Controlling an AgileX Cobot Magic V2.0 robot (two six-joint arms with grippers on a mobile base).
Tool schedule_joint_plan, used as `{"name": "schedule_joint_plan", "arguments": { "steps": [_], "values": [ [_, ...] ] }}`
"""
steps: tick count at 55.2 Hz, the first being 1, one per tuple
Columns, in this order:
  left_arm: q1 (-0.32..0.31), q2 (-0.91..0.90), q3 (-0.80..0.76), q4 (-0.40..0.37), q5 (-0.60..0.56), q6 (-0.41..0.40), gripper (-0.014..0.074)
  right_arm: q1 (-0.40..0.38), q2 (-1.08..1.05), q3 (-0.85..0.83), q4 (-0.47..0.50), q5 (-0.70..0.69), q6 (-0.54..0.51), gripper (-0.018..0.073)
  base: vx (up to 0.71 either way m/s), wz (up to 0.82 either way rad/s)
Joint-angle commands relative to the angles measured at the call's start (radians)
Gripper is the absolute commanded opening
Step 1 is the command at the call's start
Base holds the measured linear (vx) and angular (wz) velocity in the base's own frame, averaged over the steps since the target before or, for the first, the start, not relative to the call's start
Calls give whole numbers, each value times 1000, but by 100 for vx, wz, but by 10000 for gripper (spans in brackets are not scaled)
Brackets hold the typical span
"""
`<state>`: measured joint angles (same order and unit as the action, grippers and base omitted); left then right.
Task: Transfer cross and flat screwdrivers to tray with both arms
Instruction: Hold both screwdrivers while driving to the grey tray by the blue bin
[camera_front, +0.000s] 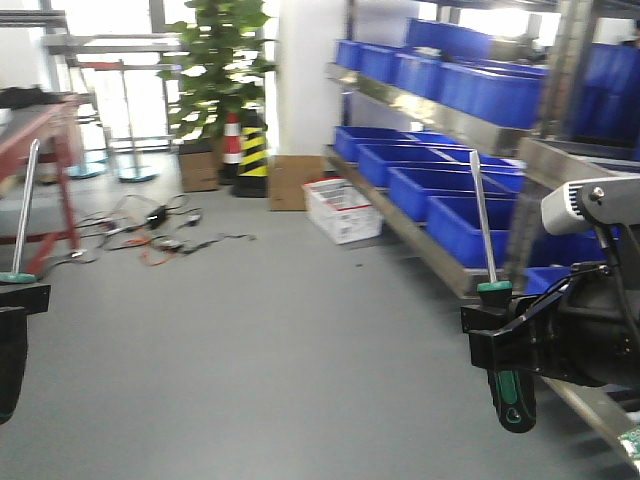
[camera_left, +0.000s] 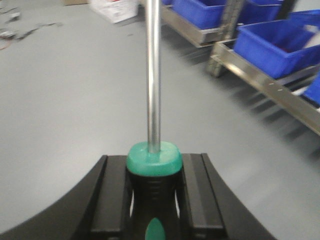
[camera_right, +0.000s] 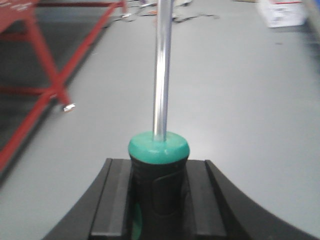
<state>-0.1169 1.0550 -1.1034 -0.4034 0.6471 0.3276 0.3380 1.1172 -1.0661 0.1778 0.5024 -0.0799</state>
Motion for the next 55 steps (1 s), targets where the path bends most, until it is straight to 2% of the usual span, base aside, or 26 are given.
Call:
{"name": "schedule_joint_plan", "arguments": {
  "steps": [1, 55],
  "values": [
    [-3, -24, -30, -29, -81, -9, -3, -2, -25, -28, 1, -89, -6, -8, 49, -71],
    [-3, -24, -30, -29, -82, -9, -3, -2, -25, -28, 1, -89, -6, -8, 40, -84]
  ]
}}
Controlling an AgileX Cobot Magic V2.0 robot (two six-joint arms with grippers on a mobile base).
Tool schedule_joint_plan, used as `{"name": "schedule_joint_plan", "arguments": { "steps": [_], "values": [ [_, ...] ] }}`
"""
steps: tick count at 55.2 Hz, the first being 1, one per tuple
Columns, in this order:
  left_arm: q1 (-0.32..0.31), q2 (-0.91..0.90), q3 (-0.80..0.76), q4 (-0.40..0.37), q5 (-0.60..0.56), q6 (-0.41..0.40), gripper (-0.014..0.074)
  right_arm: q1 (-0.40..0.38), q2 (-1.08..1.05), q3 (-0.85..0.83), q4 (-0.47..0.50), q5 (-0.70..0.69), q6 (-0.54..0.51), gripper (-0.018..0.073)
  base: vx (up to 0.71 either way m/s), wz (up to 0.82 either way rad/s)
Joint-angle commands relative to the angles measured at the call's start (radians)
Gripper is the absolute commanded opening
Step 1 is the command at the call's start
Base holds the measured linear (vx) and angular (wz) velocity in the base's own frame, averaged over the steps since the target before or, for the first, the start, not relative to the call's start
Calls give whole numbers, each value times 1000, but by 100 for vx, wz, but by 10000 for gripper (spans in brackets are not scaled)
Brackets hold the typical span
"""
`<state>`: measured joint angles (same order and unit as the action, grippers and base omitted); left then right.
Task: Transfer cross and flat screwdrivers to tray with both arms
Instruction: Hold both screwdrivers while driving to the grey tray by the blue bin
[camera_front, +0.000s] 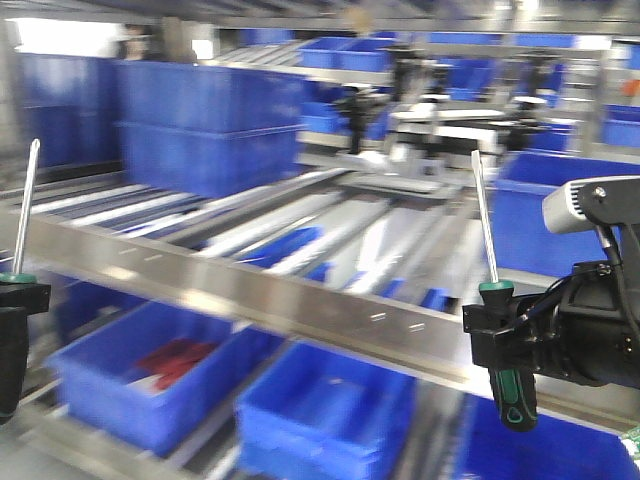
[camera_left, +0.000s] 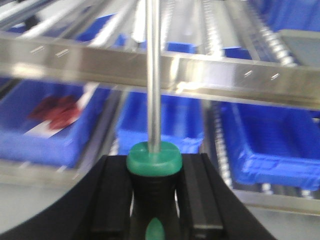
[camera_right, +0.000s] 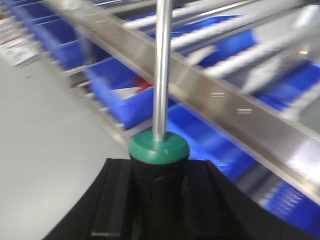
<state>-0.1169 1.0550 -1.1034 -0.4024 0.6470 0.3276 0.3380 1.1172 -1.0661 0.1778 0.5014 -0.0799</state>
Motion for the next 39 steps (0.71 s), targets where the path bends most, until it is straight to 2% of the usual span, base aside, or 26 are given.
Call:
{"name": "schedule_joint_plan", "arguments": {
  "steps": [1, 25, 39],
  "values": [
    [-3, -24, -30, -30, -81, -9, -3, -2, -25, -28, 1, -86, -6, -8, 34, -76],
    [-3, -24, -30, -30, -82, -9, -3, -2, -25, -28, 1, -66, -6, -8, 32, -73],
    [-3, -24, -30, -30, -82, -9, -3, -2, -25, -28, 1, -66, -6, -8, 26, -28]
  ]
}}
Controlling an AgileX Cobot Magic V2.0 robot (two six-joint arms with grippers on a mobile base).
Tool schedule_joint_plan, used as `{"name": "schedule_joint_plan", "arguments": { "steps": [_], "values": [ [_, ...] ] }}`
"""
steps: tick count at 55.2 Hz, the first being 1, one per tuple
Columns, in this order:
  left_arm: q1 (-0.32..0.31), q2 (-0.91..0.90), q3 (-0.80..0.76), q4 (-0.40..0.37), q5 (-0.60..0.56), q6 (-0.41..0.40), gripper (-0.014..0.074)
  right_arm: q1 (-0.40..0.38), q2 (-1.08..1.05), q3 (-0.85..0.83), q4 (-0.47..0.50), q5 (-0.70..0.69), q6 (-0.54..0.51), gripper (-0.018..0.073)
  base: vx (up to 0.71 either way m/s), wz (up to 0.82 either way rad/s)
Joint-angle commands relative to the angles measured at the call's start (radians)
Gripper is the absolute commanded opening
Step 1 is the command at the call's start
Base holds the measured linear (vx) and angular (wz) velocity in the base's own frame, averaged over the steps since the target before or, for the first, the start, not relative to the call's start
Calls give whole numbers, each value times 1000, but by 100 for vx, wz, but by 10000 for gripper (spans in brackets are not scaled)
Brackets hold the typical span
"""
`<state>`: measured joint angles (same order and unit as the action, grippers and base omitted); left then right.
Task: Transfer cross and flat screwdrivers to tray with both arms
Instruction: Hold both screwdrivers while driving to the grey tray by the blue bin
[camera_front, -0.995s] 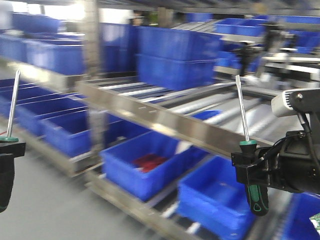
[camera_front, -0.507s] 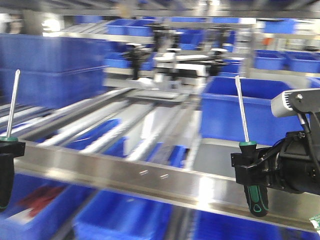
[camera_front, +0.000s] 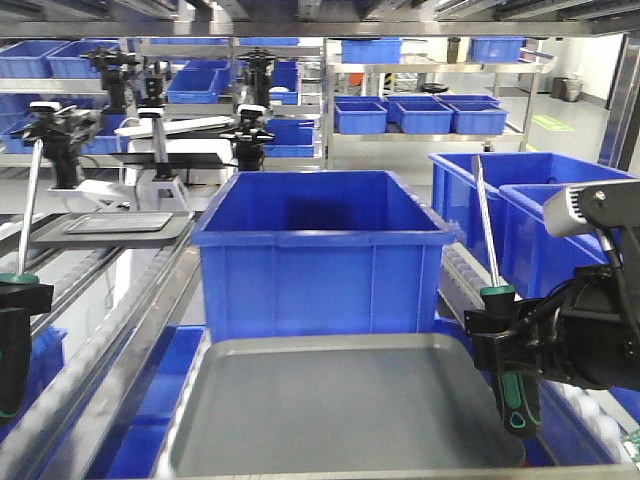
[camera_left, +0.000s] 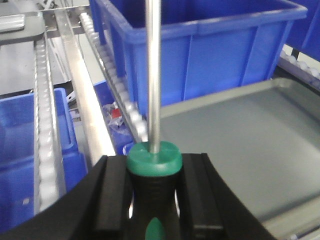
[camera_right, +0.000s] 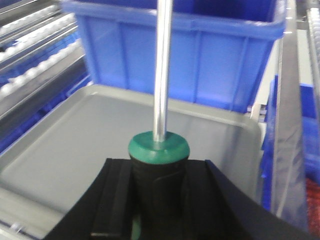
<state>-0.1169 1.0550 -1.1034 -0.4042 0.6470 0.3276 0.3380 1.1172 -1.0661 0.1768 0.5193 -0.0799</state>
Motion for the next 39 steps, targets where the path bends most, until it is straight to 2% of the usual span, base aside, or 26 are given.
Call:
{"name": "schedule_joint_plan", "arguments": {
  "steps": [1, 39],
  "values": [
    [-3, -24, -30, -28, -82, -9, -3, -2, -25, -28, 2, -84, -6, -8, 25, -13],
    [-3, -24, -30, -28, -82, -9, -3, -2, -25, -28, 2, -75, -6, -8, 16, 0]
  ]
}}
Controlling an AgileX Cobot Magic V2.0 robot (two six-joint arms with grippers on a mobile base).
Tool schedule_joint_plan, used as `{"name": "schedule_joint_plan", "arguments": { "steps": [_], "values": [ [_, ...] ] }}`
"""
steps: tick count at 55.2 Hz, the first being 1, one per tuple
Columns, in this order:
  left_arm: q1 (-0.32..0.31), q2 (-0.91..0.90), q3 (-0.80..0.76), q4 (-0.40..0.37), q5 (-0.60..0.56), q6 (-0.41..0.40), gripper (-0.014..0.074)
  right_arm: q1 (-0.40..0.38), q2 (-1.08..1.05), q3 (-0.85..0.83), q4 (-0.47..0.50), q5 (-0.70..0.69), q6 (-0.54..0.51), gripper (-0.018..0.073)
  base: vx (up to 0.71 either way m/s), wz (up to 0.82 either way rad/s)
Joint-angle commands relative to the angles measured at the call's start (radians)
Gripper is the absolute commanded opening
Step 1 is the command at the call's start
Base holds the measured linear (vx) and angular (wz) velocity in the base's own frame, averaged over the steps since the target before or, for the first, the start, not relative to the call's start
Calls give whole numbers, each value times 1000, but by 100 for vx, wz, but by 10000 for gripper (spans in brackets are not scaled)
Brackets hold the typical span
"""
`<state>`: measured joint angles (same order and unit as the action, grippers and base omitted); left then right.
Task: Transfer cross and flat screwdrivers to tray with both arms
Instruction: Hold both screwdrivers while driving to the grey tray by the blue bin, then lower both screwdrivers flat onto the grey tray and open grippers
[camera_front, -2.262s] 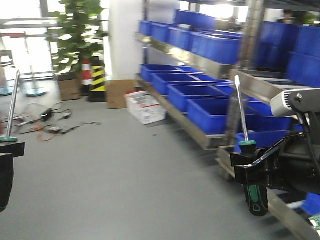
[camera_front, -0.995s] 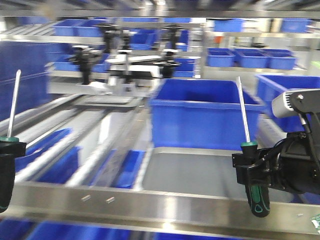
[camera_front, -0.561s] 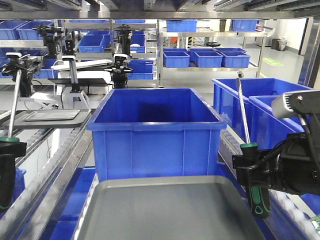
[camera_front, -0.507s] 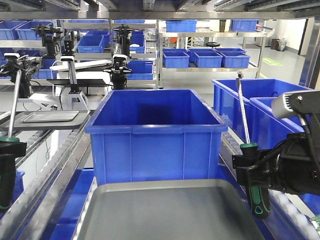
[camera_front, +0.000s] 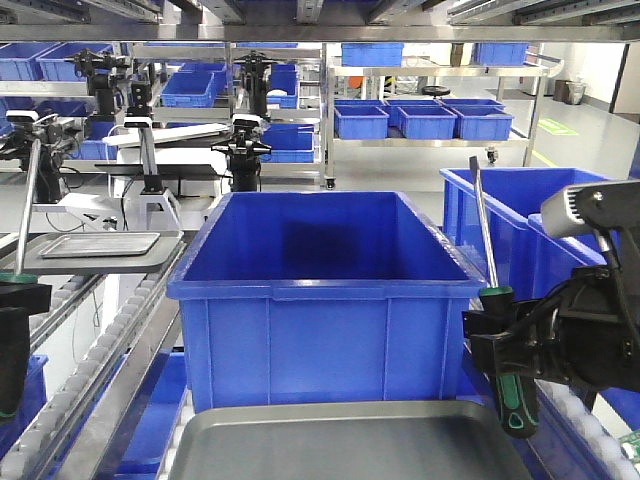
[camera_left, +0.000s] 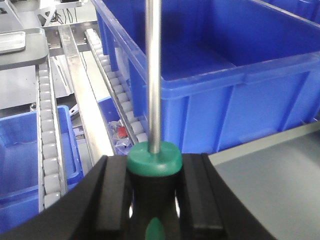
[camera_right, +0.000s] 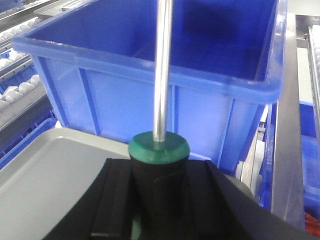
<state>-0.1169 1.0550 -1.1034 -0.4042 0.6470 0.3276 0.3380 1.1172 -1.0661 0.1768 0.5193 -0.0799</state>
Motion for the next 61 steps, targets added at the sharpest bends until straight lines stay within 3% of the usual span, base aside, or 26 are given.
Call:
{"name": "schedule_joint_plan", "arguments": {
  "steps": [1, 34, 39, 46, 52, 61],
  "values": [
    [-3, -24, -30, -28, -82, -9, -3, -2, -25, -28, 2, -73, -6, -8, 7, 1],
    [-3, -24, -30, -34, -138, -9, -3, -2, -25, -28, 4, -69, -5, -8, 2, 0],
    [-3, -19, -30, -91, -145, -9, -3, -2, -25, -28, 23, -70, -2, -8, 0, 0],
    [-21, 31, -30, -304, -120, 26, -3, -2, 0, -28, 93, -68, -2, -8, 0, 0],
    [-110, 114, -30, -415, -81, 111, 0, -1, 54, -28, 151, -55, -3, -8, 0, 0],
    [-234, 254, -30, -466, -85, 123, 1, -1, 139, -28, 181, 1, -5, -8, 0, 0]
  ]
}}
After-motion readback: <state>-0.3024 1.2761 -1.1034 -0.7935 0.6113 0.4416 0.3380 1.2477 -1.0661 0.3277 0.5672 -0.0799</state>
